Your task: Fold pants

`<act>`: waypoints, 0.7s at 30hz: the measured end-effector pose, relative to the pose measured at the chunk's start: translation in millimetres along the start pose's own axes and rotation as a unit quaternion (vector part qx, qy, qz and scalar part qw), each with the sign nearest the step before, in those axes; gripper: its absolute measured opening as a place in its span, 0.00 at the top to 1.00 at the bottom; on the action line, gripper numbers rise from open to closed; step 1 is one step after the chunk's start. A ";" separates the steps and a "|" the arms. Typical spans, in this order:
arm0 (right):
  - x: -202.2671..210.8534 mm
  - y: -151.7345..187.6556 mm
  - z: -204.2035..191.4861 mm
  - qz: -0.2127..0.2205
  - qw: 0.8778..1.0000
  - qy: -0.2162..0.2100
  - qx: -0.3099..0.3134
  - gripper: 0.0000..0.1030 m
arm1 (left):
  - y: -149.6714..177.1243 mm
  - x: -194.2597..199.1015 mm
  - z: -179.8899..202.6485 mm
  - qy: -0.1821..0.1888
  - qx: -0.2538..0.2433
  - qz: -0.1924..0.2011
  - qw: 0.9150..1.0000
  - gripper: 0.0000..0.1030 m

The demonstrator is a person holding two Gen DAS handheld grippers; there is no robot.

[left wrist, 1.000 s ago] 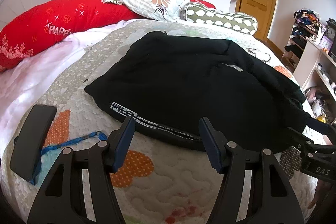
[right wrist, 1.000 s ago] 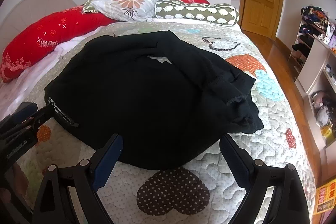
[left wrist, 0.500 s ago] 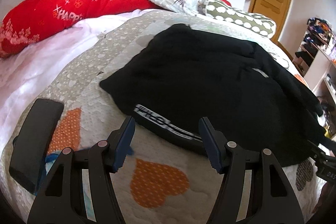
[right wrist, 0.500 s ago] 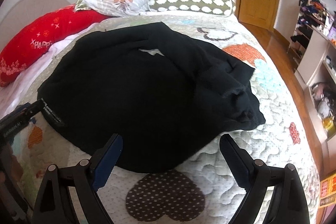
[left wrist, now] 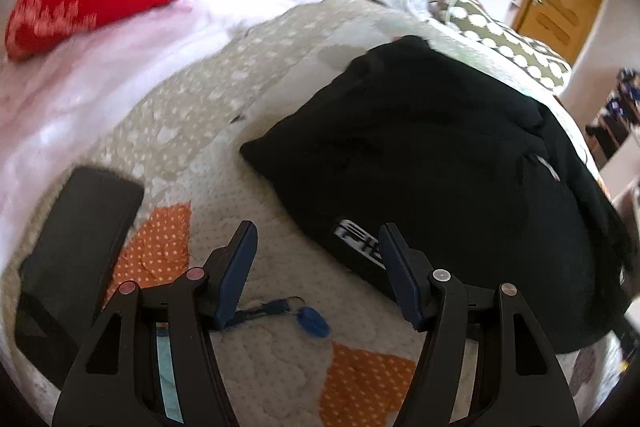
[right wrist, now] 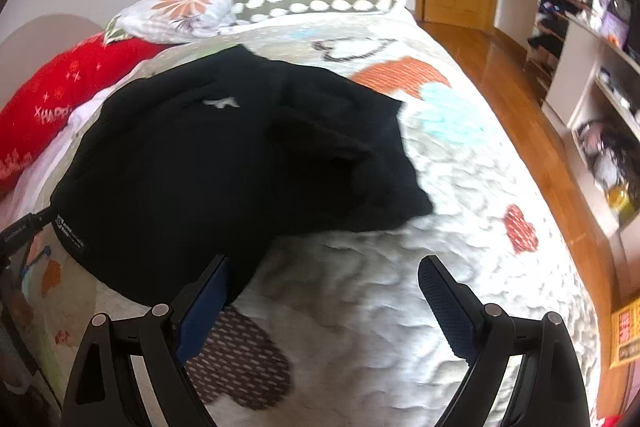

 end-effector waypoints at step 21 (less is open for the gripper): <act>-46.9 -32.7 38.5 0.032 0.990 -0.076 -0.111 0.85 | -17.0 -21.4 24.8 0.071 0.020 -0.018 0.997 0.81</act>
Point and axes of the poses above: each gripper's, at about its wrist camera, not at the fingertips, and x roughly against the way its jaws point, z to its right, y to its underside, the point moved 2 cm from there along -x, roughly the way its jaws point, and after that the axes turned 6 degrees about z, right-handed, at the moved point
